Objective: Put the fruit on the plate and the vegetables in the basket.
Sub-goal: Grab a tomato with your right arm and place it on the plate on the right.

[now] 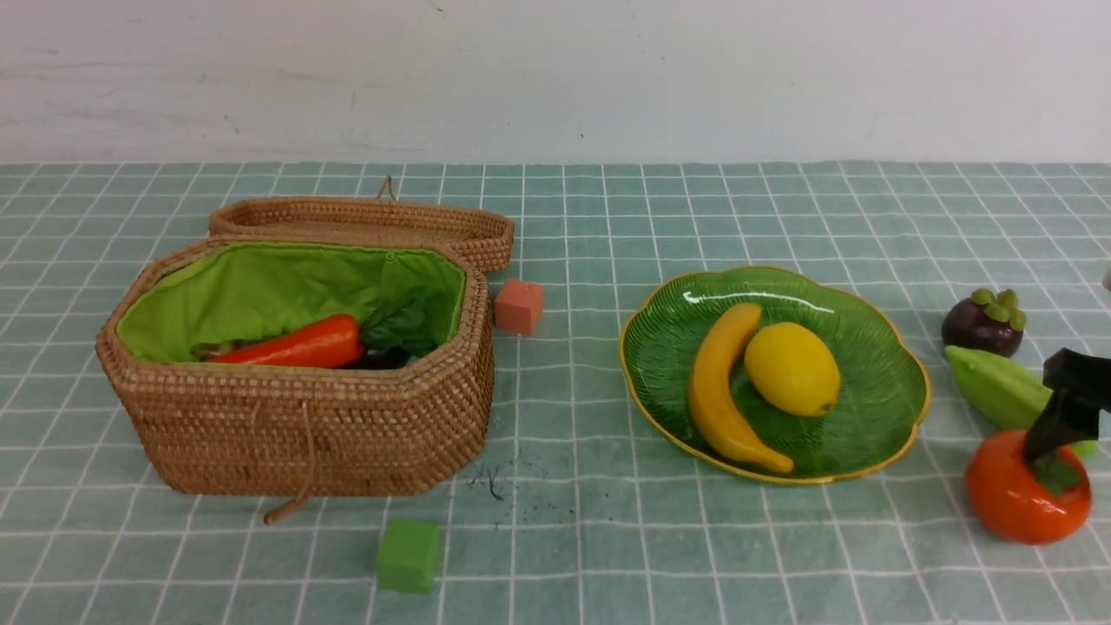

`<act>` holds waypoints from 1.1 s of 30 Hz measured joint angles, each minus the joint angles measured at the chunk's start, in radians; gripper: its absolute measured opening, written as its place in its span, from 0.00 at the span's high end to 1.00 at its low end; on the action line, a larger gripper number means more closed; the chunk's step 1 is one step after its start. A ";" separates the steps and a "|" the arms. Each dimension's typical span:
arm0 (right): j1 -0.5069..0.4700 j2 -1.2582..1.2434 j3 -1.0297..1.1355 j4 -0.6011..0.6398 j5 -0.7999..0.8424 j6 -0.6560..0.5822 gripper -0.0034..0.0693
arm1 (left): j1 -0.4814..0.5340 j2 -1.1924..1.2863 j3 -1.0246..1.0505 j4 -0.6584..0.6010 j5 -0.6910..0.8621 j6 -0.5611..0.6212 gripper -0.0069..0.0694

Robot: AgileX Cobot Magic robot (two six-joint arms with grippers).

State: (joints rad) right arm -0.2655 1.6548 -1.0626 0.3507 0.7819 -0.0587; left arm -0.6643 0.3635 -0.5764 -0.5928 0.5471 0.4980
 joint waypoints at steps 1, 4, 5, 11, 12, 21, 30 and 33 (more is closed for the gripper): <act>0.000 0.005 0.000 -0.013 -0.007 0.005 0.14 | 0.000 0.000 0.000 0.000 0.000 0.000 0.91; -0.005 0.046 0.000 -0.018 -0.014 0.010 0.14 | 0.000 0.000 0.000 0.000 0.000 0.000 0.91; -0.012 0.057 -0.003 -0.002 -0.015 0.010 0.14 | 0.000 0.000 0.000 0.000 0.001 0.000 0.91; -0.031 0.079 -0.009 0.076 -0.011 -0.032 0.14 | 0.000 0.000 0.000 0.000 0.010 0.000 0.91; -0.031 0.082 -0.009 0.097 -0.011 -0.049 0.14 | 0.000 0.000 0.000 0.000 0.010 0.000 0.91; -0.032 0.101 -0.009 0.235 -0.007 -0.164 0.14 | 0.000 0.000 0.000 0.000 0.003 0.000 0.91; -0.032 0.102 -0.009 0.271 -0.003 -0.224 0.14 | 0.000 0.000 0.000 0.000 0.000 0.000 0.91; -0.032 0.102 -0.009 0.289 -0.003 -0.250 0.15 | 0.000 0.000 0.000 0.000 0.000 0.000 0.91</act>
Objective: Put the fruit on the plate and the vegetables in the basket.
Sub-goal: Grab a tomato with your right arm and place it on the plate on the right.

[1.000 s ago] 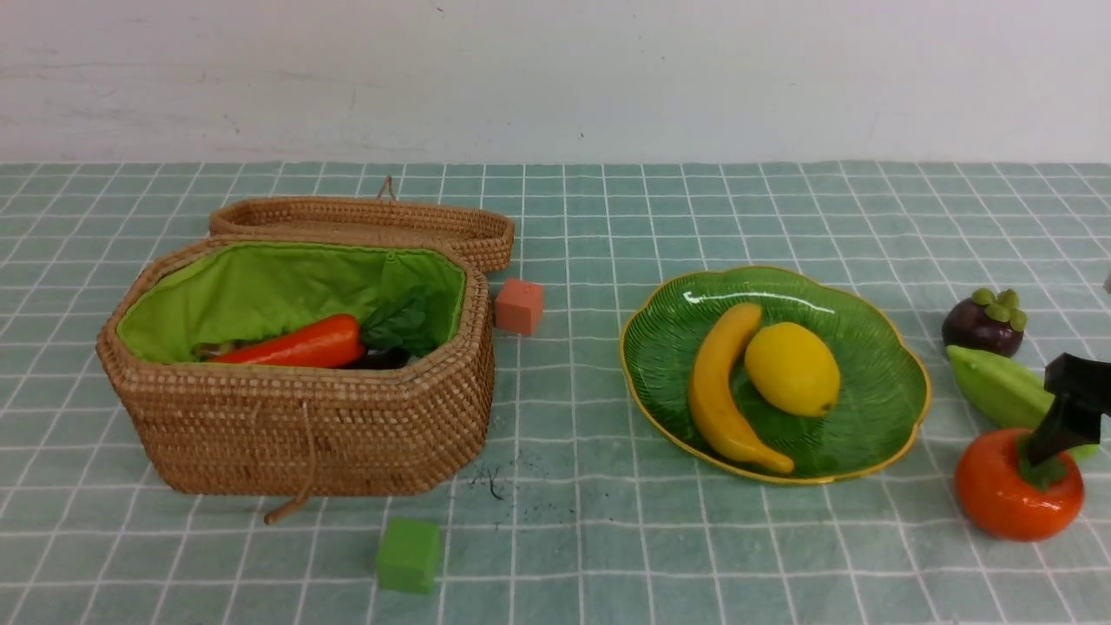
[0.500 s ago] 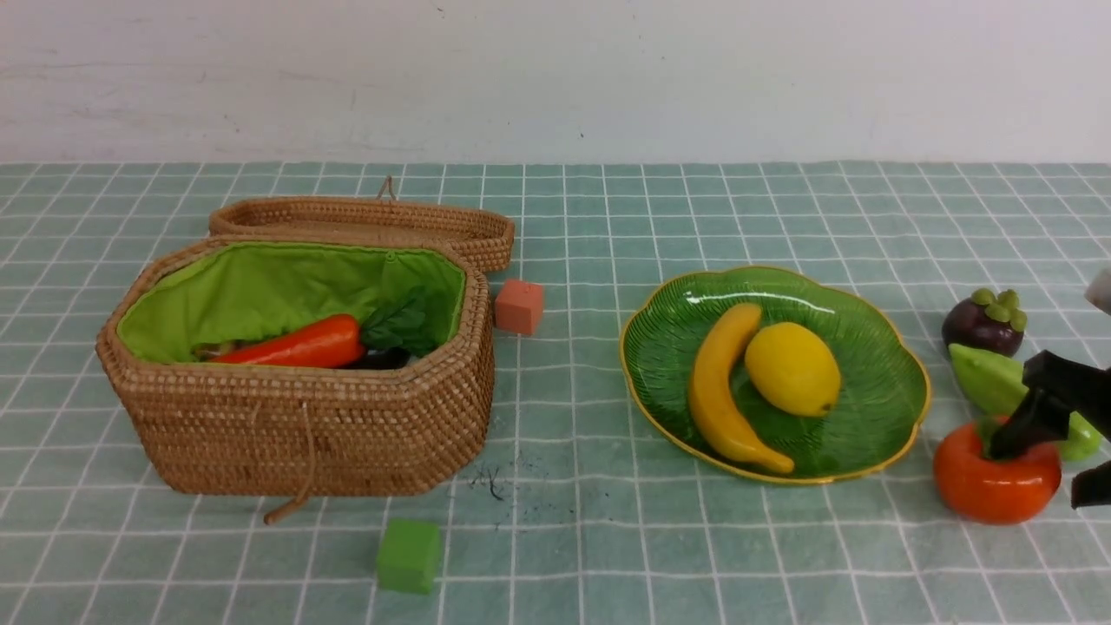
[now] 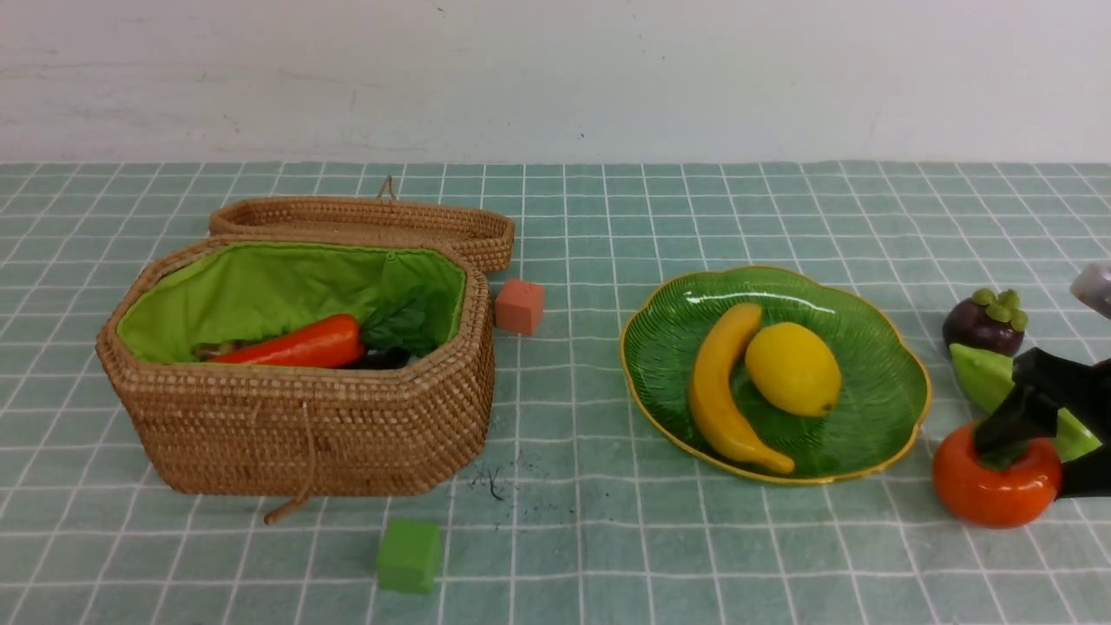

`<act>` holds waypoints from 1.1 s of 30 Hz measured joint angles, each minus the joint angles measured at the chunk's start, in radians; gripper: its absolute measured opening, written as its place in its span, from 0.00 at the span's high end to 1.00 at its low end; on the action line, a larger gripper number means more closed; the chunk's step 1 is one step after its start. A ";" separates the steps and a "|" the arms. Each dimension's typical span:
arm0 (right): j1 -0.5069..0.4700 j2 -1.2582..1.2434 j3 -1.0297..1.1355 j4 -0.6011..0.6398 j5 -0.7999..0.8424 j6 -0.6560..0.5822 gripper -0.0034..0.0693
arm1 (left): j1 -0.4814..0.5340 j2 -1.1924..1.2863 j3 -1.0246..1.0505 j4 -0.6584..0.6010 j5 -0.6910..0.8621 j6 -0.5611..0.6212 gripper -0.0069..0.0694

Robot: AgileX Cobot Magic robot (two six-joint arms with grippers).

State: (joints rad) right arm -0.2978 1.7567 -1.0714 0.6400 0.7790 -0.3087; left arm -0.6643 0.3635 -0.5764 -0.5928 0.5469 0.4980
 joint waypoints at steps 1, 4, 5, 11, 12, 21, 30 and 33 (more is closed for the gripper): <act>0.000 0.001 0.000 0.003 0.000 -0.002 0.16 | 0.000 0.000 0.000 0.000 0.000 0.000 0.91; 0.000 0.001 0.000 0.006 -0.001 -0.004 0.19 | 0.000 0.000 0.000 0.000 0.000 0.000 0.90; 0.000 0.001 0.000 0.007 -0.005 -0.005 0.19 | 0.000 0.000 0.000 0.000 0.000 0.000 0.90; 0.000 0.003 0.000 0.007 -0.020 -0.005 0.20 | 0.000 0.000 0.000 -0.001 0.000 0.000 0.90; 0.000 0.007 0.000 0.007 -0.028 -0.005 0.20 | 0.000 0.000 0.000 -0.001 0.000 0.000 0.90; 0.000 0.050 0.000 0.048 -0.031 -0.005 0.15 | 0.000 0.000 0.000 -0.004 0.000 0.000 0.90; 0.000 0.052 0.000 0.056 -0.024 -0.023 0.23 | 0.000 0.000 0.000 -0.004 0.000 0.000 0.90; 0.000 0.051 -0.001 0.060 -0.023 -0.026 0.25 | 0.000 0.000 0.000 -0.004 0.000 0.000 0.90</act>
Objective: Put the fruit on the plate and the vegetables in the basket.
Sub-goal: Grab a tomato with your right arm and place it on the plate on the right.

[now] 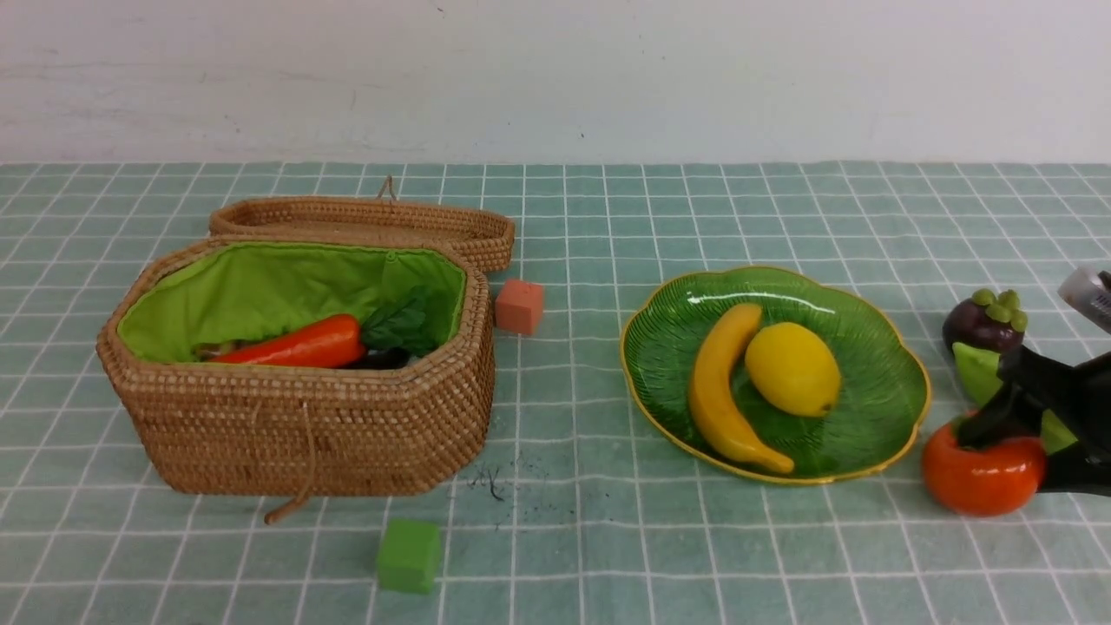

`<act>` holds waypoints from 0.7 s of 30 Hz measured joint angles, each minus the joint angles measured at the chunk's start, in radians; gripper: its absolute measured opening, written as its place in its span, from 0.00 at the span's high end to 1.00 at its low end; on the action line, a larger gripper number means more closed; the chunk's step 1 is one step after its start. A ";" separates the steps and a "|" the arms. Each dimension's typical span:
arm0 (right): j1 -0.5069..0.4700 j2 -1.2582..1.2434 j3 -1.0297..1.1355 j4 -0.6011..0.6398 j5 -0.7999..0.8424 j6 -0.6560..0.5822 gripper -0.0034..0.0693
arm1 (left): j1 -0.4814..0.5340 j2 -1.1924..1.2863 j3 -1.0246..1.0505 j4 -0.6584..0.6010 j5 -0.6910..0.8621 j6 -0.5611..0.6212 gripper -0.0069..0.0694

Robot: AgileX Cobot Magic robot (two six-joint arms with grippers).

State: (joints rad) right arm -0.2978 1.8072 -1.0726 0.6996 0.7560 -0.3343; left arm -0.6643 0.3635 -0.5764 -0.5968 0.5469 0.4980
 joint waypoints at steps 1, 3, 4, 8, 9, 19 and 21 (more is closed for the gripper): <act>0.000 -0.001 0.000 0.000 0.001 0.000 0.25 | 0.000 0.000 0.000 0.000 0.000 0.000 0.90; 0.000 -0.009 -0.001 -0.011 0.016 0.000 0.25 | 0.000 0.000 0.000 0.000 0.000 0.000 0.90; 0.000 -0.015 -0.001 -0.019 0.021 0.000 0.25 | 0.000 0.000 0.000 0.000 0.000 0.000 0.90; 0.000 -0.108 -0.010 -0.058 0.079 0.036 0.25 | 0.000 0.000 0.000 0.000 -0.009 0.000 0.90; 0.001 -0.144 -0.018 -0.057 0.093 0.050 0.25 | 0.000 0.000 0.000 -0.001 -0.021 0.000 0.90; 0.232 -0.233 -0.050 -0.020 -0.063 0.044 0.25 | 0.000 0.020 0.000 -0.062 -0.252 0.000 0.90; 0.265 -0.195 -0.050 -0.023 -0.100 0.042 0.25 | 0.000 0.025 0.000 -0.064 -0.254 0.000 0.90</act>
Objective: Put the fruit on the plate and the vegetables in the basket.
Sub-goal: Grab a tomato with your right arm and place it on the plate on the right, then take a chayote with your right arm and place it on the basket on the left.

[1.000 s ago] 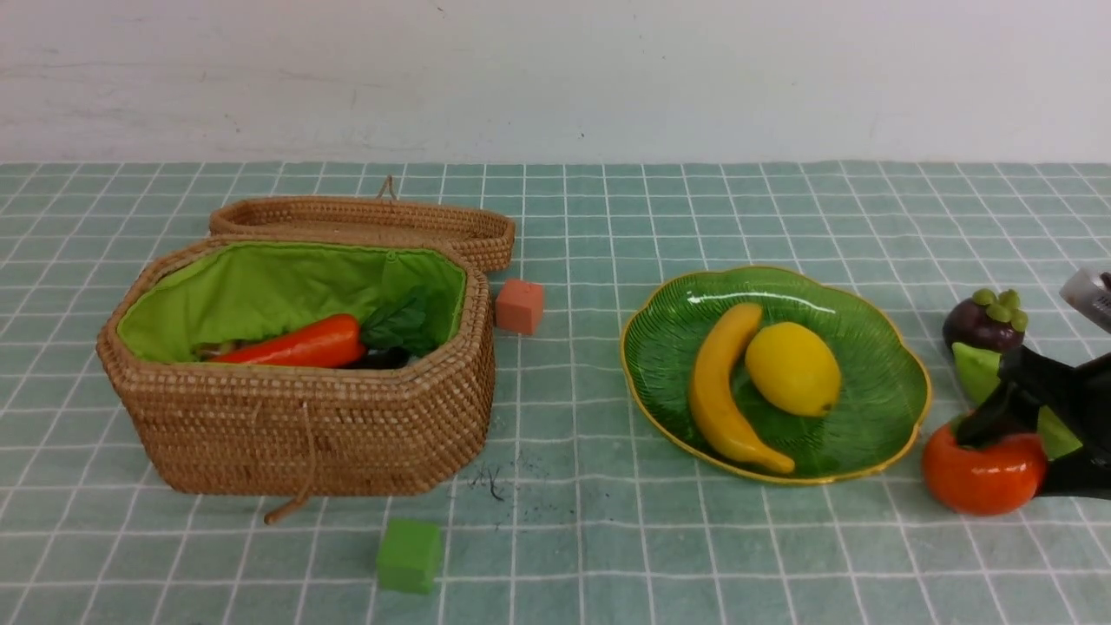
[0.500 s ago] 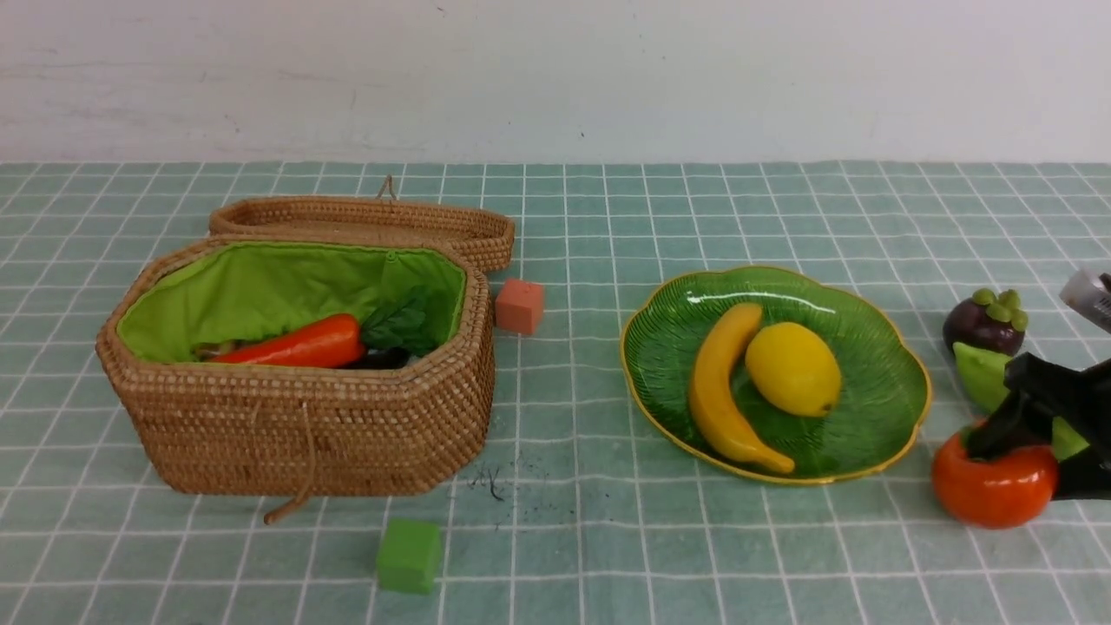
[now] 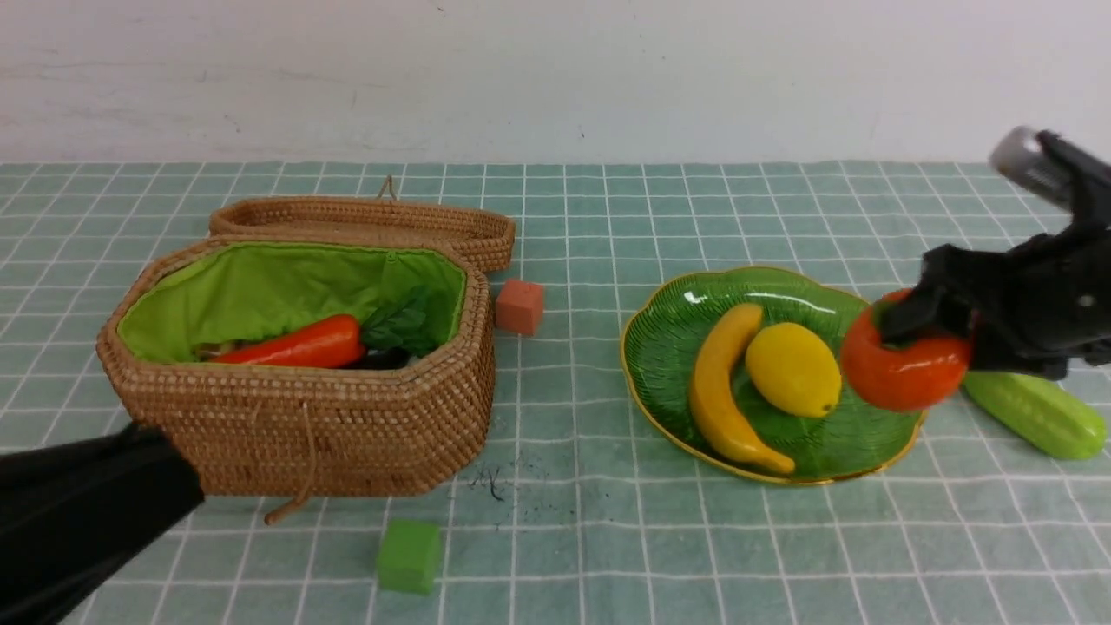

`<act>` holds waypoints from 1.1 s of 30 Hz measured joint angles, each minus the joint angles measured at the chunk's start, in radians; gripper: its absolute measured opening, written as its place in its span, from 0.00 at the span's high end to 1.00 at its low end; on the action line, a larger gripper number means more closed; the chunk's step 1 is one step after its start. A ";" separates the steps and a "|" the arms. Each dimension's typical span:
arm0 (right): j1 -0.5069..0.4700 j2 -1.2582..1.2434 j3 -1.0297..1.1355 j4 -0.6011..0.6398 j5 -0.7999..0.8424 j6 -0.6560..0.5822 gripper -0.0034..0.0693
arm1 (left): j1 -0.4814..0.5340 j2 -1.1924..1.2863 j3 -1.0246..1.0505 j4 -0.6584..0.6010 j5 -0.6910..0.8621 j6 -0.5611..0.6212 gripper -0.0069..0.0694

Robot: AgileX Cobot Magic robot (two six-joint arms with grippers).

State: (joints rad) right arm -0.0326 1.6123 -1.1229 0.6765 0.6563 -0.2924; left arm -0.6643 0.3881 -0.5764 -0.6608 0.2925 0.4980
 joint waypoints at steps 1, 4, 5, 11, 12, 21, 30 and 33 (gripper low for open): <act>0.015 0.027 0.000 0.000 -0.019 -0.001 0.25 | 0.000 0.002 0.000 -0.001 0.004 0.000 0.90; 0.037 0.100 0.001 0.001 -0.067 -0.001 0.21 | 0.000 0.003 0.000 -0.002 0.013 0.000 0.90; 0.037 0.109 0.001 0.001 -0.075 -0.003 0.15 | 0.000 0.003 0.000 -0.003 0.015 0.000 0.90; 0.033 0.095 -0.001 -0.010 -0.074 -0.017 0.02 | 0.000 0.003 0.000 -0.004 0.015 0.000 0.90; 0.026 0.083 -0.006 -0.022 -0.060 -0.018 0.03 | 0.000 0.003 0.000 -0.004 0.015 0.000 0.90; -0.113 -0.018 -0.113 -0.407 0.123 -0.032 0.23 | 0.000 0.003 0.000 -0.004 0.064 0.000 0.90; -0.176 0.142 -0.114 -0.465 0.014 -0.179 0.20 | 0.000 0.003 0.000 -0.004 0.157 0.000 0.90; -0.176 0.210 -0.114 -0.462 -0.042 -0.222 0.18 | 0.000 0.003 0.000 -0.003 0.161 0.000 0.90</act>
State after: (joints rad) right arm -0.2082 1.8226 -1.2370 0.2148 0.6143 -0.5149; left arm -0.6643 0.3914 -0.5764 -0.6640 0.4532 0.4980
